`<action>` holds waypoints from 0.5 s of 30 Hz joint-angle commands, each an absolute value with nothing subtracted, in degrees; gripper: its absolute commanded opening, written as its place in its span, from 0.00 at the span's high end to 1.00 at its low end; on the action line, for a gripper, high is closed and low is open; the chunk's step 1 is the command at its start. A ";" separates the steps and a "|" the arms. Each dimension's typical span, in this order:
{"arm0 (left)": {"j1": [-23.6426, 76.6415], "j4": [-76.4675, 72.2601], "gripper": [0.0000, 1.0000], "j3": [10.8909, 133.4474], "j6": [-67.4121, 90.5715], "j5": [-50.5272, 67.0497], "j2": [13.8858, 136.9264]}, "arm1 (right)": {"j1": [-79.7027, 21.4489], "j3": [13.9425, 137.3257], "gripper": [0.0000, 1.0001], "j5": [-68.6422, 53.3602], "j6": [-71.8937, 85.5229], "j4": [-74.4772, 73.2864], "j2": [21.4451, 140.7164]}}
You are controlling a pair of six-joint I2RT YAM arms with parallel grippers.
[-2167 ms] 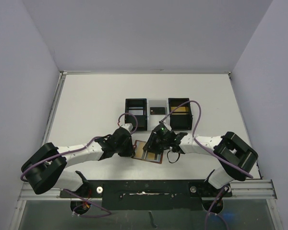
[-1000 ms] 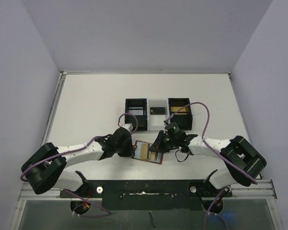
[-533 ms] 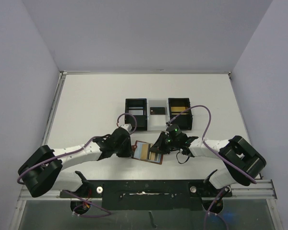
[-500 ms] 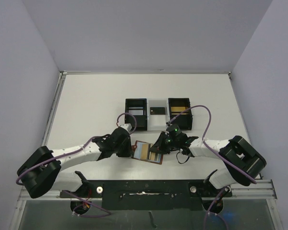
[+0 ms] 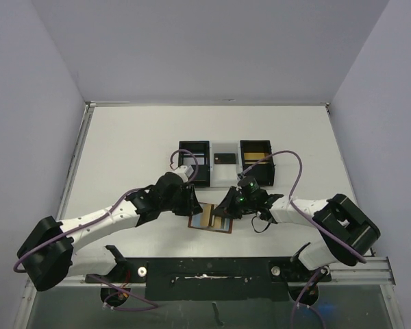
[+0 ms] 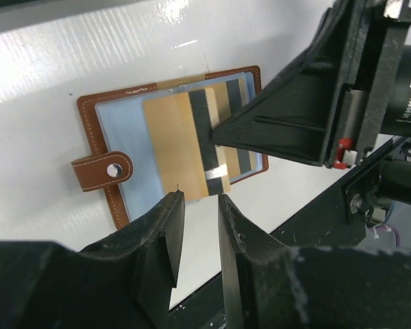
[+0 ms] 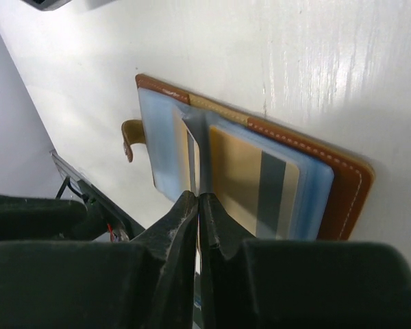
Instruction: Take the credit cards out of the card holder
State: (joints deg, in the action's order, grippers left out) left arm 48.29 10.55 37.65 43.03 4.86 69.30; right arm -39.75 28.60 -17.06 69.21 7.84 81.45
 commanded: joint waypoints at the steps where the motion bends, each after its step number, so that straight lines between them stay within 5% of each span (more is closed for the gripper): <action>1: 48.51 6.30 0.75 39.49 42.41 9.53 71.46 | -40.51 31.14 0.97 -16.92 71.04 13.41 85.13; 11: 48.99 2.95 0.75 40.35 41.48 14.47 78.87 | -39.71 32.22 0.96 -16.86 66.46 7.46 84.22; 15: 49.29 5.08 0.83 41.52 41.15 9.92 82.83 | -39.28 31.73 0.96 -18.23 65.99 7.31 83.75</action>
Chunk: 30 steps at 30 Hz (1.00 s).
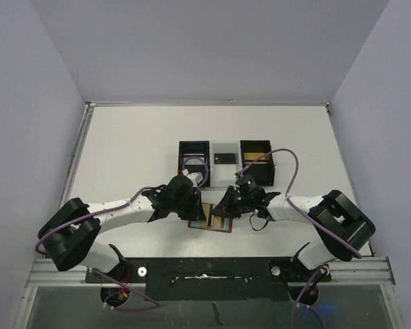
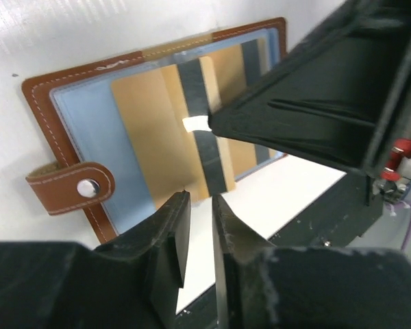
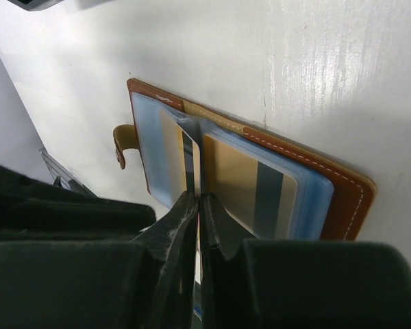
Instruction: Take the credit cards out of the card holder
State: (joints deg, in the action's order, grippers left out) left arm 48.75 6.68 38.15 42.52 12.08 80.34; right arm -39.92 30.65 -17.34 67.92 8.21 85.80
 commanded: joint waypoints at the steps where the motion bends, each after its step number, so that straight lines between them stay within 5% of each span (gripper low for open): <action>1: 49.36 5.26 0.85 41.37 41.34 8.69 83.60 | -39.29 31.65 0.96 -18.21 65.96 7.15 83.58; 6: 49.71 10.49 0.94 42.38 41.75 1.50 86.44 | -38.79 30.92 0.95 -18.35 65.82 7.72 82.27; 19: 49.93 11.73 0.96 41.17 40.41 0.41 86.28 | -40.89 29.84 0.78 -18.95 68.39 15.70 85.70; 30: 50.00 10.26 0.97 39.99 41.17 1.19 84.33 | -42.18 24.76 0.76 -16.94 71.51 27.43 85.89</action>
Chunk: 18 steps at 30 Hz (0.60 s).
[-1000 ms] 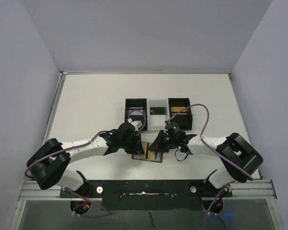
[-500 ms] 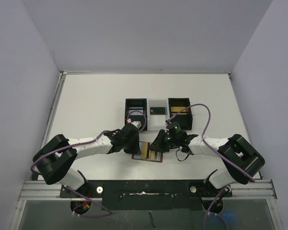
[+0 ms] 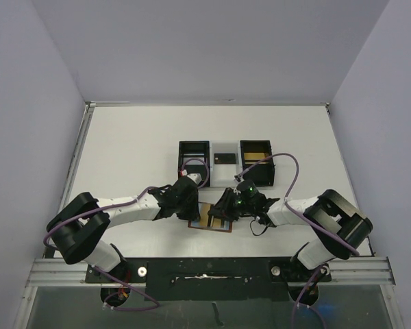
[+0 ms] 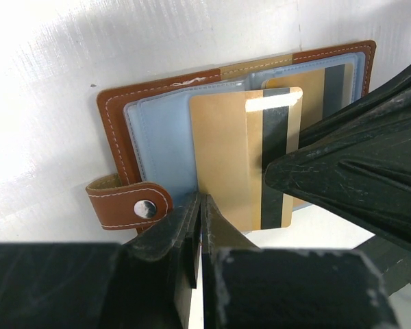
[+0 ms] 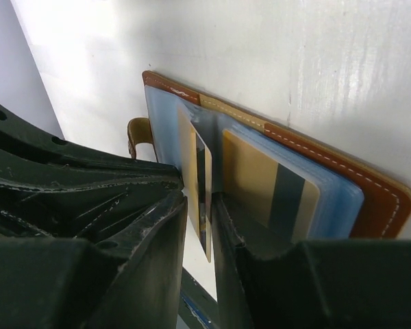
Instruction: Take the credit cards out of the card holder
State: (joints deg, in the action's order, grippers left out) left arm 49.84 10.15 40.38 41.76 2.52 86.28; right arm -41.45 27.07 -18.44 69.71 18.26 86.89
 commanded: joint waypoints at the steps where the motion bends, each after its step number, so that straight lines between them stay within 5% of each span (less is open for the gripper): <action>1: 49.97 10.25 0.97 39.94 41.21 1.27 84.33 | -42.31 24.23 0.76 -16.70 71.62 28.51 85.94; 9: 49.99 9.33 0.98 39.75 41.67 2.34 85.08 | -43.50 22.94 0.80 -15.07 71.43 31.23 86.62; 18: 49.95 9.95 0.98 39.97 41.69 1.30 84.49 | -43.29 22.58 0.99 -13.88 70.41 26.54 83.03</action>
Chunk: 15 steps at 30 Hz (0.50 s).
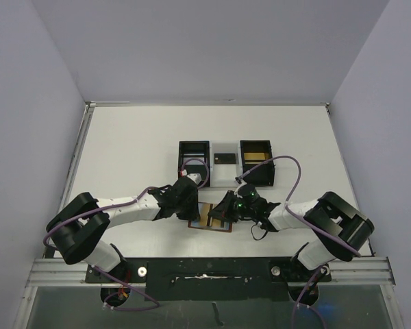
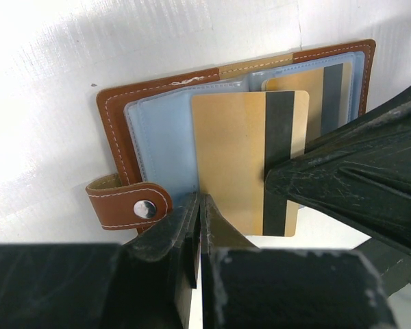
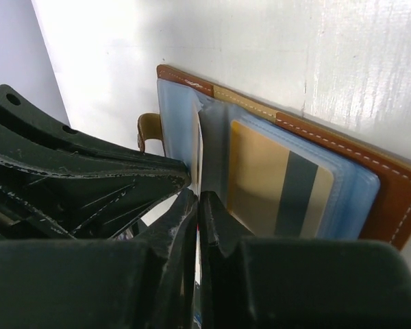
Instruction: Take the credit cards out of the card holder
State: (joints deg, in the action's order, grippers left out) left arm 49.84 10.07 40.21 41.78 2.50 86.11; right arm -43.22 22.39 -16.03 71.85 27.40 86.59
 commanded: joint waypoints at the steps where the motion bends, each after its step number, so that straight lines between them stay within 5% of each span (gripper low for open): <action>1: 49.98 10.20 0.98 40.03 41.71 1.11 84.40 | -43.17 22.73 0.99 -13.70 69.96 24.83 81.93; 11: 49.96 11.03 0.98 40.75 41.48 -0.19 83.49 | -42.12 24.37 1.00 -12.43 67.89 10.46 73.33; 15: 50.08 11.53 0.85 41.36 41.96 -1.42 80.36 | -42.10 25.05 1.00 -9.07 65.97 6.71 68.28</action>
